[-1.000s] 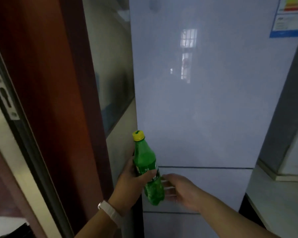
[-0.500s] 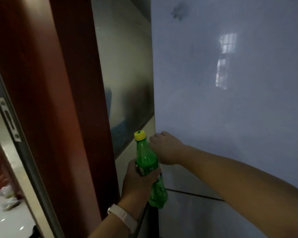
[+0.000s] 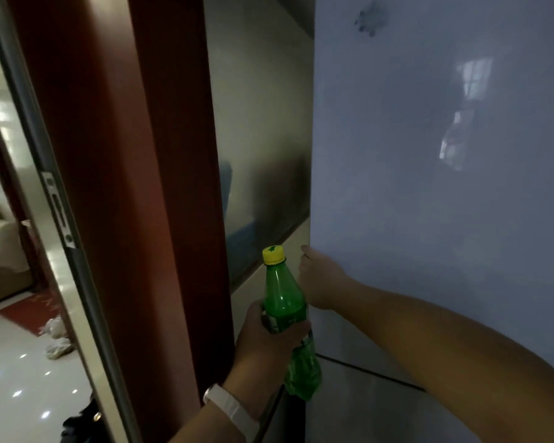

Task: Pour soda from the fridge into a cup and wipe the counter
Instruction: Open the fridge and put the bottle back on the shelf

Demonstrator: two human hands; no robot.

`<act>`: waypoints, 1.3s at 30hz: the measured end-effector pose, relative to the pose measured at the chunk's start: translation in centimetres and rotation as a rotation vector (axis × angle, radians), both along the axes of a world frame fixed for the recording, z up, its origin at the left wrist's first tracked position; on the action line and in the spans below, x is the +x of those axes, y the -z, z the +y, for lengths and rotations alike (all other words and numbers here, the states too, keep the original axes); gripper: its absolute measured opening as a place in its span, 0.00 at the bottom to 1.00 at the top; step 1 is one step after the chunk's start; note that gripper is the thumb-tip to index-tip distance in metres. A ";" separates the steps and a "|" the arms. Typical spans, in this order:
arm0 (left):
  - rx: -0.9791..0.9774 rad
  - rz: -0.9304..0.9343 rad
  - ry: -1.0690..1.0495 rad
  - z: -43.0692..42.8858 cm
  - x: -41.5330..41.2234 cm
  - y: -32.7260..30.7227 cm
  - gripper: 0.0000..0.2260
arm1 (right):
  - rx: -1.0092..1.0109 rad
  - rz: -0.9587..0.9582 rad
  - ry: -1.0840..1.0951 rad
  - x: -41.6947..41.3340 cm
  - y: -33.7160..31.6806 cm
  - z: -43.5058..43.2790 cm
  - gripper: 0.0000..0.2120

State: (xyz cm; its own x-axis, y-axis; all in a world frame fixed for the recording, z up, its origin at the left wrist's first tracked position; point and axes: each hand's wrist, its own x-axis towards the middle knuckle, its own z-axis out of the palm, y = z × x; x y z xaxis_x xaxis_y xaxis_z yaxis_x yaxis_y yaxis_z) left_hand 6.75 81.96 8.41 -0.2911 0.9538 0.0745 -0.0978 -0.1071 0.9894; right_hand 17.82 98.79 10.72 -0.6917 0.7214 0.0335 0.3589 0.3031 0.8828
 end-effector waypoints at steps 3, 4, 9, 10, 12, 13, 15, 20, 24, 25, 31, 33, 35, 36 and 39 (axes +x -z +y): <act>0.025 0.005 0.024 -1.7 -0.4 -0.6 0.26 | -0.010 -0.003 0.011 0.0 0.1 0.1 0.15; 0.046 0.036 0.029 -2.4 -0.7 -0.8 0.26 | -0.021 0.013 -0.010 -0.2 0.0 -0.2 0.14; 0.105 0.118 0.077 -5.0 -3.1 -1.3 0.22 | -0.058 0.142 -0.143 -0.9 -0.6 -4.9 0.09; 0.104 0.116 0.091 -5.5 -3.6 -1.3 0.22 | -0.094 0.130 -0.140 -0.9 -0.4 -6.0 0.09; 0.107 0.135 0.118 -6.7 -4.3 -1.2 0.23 | -0.135 0.089 -0.141 -1.1 0.3 -8.0 0.12; 0.113 0.145 0.132 -7.3 -4.7 -1.1 0.24 | -0.140 0.106 -0.149 -1.3 0.4 -9.2 0.13; 0.122 0.146 0.161 -8.5 -5.5 -0.9 0.24 | -0.162 0.127 -0.143 -1.1 -0.1 -11.9 0.14; 0.162 0.129 0.197 -11.3 -7.2 -0.4 0.24 | -0.117 0.182 -0.245 -0.4 -0.2 -19.3 0.14; 0.238 0.186 0.199 -13.6 -7.3 -1.3 0.19 | -0.057 0.217 -0.345 1.4 1.1 -23.0 0.12; 0.250 0.195 0.213 -14.1 -7.1 -1.7 0.18 | -0.042 0.218 -0.367 1.9 1.3 -24.1 0.12; 0.248 0.195 0.244 -16.0 -6.1 -3.3 0.18 | 0.000 0.322 -0.424 4.5 1.8 -30.9 0.08; 0.244 0.199 0.244 -16.8 -5.4 -3.2 0.15 | 0.010 0.353 -0.427 5.5 1.9 -33.1 0.09; 0.236 0.196 0.248 -17.6 -4.3 -2.8 0.14 | 0.029 0.396 -0.431 6.5 2.1 -35.4 0.08; 0.227 0.199 0.251 -18.0 -3.7 -2.6 0.14 | 0.037 0.421 -0.435 6.9 2.1 -36.6 0.06; 0.195 0.186 0.271 -19.5 -1.6 -1.9 0.16 | 0.051 0.477 -0.420 8.4 1.9 -40.2 0.05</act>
